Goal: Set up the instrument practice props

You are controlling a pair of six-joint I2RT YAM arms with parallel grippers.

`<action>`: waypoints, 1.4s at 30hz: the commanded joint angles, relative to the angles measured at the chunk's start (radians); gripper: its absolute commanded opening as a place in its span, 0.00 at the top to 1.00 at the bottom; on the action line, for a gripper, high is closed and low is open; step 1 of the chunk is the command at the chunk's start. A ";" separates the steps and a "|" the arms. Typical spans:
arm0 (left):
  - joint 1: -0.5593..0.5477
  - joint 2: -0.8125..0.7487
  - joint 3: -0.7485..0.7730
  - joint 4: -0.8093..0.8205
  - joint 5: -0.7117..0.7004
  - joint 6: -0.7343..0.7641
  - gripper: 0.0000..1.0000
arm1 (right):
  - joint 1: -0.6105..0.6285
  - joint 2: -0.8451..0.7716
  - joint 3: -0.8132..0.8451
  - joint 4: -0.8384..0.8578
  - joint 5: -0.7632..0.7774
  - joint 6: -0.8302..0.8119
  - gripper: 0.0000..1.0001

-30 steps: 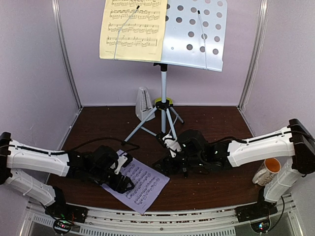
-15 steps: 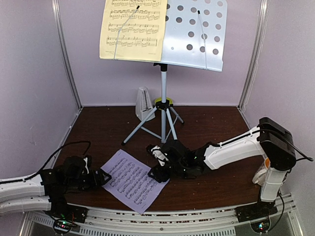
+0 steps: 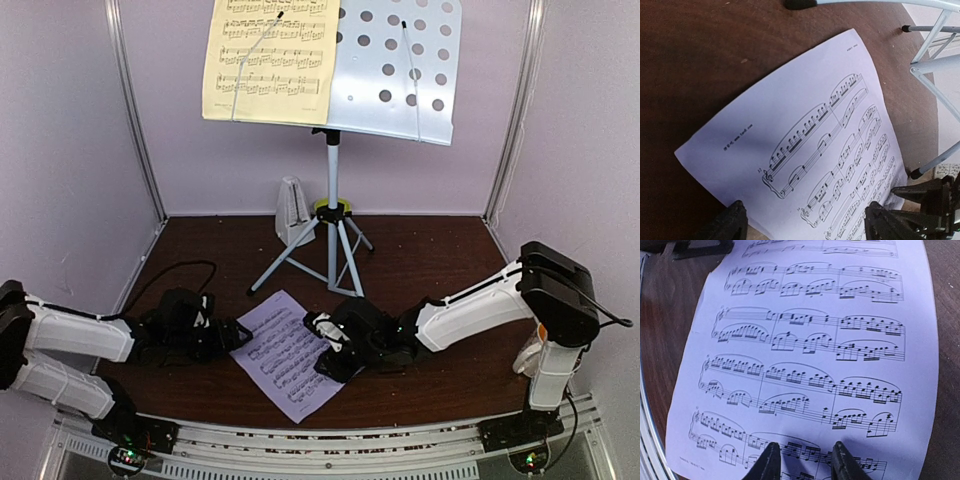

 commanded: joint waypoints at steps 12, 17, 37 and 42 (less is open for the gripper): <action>0.195 0.012 0.015 -0.053 0.146 0.166 0.17 | 0.019 -0.103 0.015 -0.062 -0.090 0.005 0.61; 0.196 -0.034 -0.033 -0.050 0.127 0.126 0.18 | -0.039 -0.116 0.032 -0.066 -0.057 0.002 0.62; 0.271 0.250 -0.011 0.142 0.145 0.137 0.22 | -0.058 0.120 0.194 -0.190 0.119 -0.068 0.73; 0.317 0.275 -0.032 0.187 0.143 0.117 0.22 | -0.057 0.134 0.185 -0.187 0.114 -0.066 0.75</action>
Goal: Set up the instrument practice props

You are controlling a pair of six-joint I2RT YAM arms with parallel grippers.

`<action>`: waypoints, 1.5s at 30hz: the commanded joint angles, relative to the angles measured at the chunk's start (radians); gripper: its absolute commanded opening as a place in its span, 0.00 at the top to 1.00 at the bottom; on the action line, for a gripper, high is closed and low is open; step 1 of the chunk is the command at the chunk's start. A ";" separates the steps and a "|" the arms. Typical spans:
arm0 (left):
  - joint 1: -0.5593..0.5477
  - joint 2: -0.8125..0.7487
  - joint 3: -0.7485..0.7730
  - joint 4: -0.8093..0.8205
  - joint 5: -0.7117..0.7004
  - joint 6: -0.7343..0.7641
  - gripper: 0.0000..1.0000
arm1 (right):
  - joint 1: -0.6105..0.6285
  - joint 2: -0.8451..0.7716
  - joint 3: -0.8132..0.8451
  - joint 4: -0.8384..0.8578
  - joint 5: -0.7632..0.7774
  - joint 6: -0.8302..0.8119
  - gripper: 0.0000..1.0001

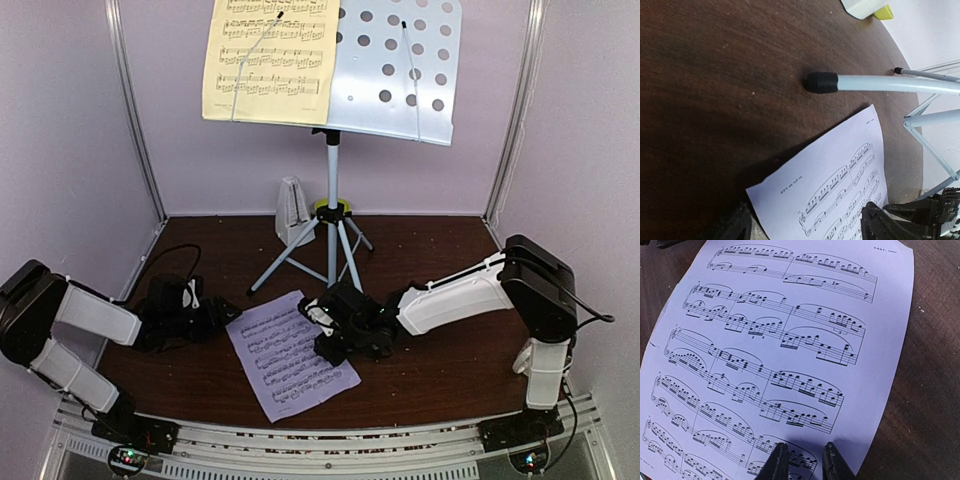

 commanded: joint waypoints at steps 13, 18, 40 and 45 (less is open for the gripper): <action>0.022 0.254 -0.040 0.245 0.160 -0.008 0.37 | 0.004 0.043 -0.007 -0.011 0.003 -0.001 0.76; -0.021 0.251 -0.042 0.335 0.196 -0.010 0.43 | 0.003 0.049 0.003 -0.010 -0.009 0.005 0.76; -0.026 0.381 -0.192 0.597 0.080 -0.169 0.29 | 0.003 -0.004 -0.021 0.012 -0.046 0.037 0.76; -0.017 0.395 -0.158 0.583 0.081 -0.137 0.37 | 0.003 -0.020 -0.032 0.012 -0.047 0.036 0.76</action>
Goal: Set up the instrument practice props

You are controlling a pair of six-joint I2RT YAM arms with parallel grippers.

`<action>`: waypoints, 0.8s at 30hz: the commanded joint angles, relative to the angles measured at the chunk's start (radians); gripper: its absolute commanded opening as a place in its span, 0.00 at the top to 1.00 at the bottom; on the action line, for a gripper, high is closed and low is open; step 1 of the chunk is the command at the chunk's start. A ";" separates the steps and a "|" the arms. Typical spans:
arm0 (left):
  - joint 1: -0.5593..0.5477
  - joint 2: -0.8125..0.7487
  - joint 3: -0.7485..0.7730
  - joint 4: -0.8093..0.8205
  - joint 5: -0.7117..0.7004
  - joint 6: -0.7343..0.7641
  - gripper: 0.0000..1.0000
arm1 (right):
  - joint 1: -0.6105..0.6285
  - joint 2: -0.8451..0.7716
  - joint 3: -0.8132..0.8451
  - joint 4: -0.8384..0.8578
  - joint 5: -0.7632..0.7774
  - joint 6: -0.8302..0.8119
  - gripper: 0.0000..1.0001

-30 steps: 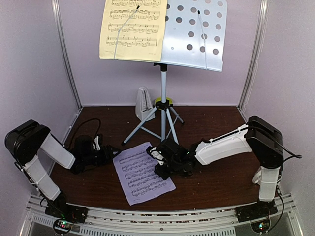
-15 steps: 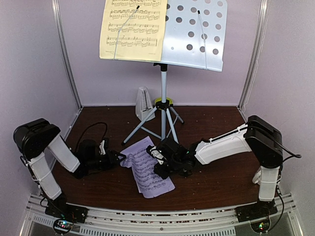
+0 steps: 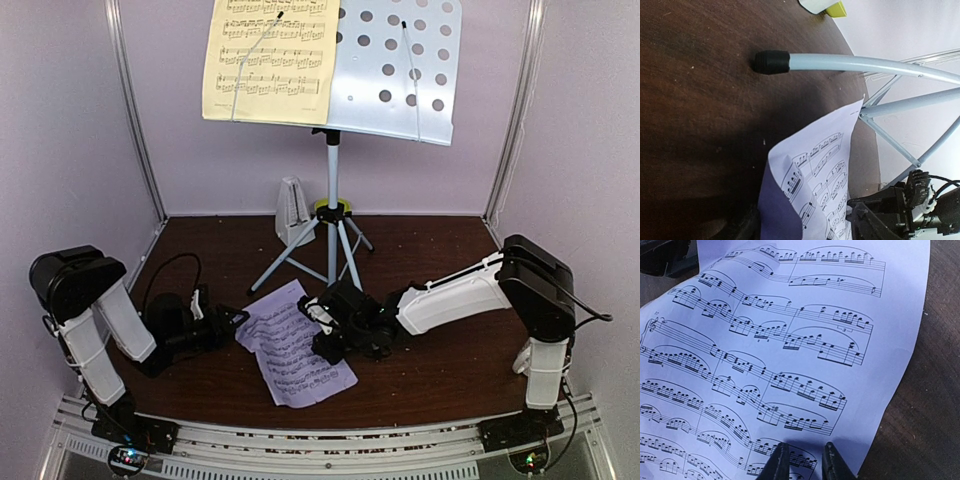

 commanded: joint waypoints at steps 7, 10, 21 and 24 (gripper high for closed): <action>0.057 0.015 0.014 -0.368 -0.080 0.111 0.36 | 0.002 -0.062 -0.062 -0.014 -0.014 -0.005 0.76; 0.057 0.011 0.039 -0.397 -0.065 0.155 0.44 | 0.002 -0.064 -0.063 -0.010 -0.023 -0.007 0.76; 0.057 -0.201 0.173 -0.761 -0.106 0.388 1.00 | 0.002 -0.140 -0.103 0.041 -0.056 -0.003 0.72; 0.055 -0.363 0.187 -0.910 -0.113 0.498 1.00 | -0.003 -0.222 -0.140 0.070 -0.061 0.001 0.60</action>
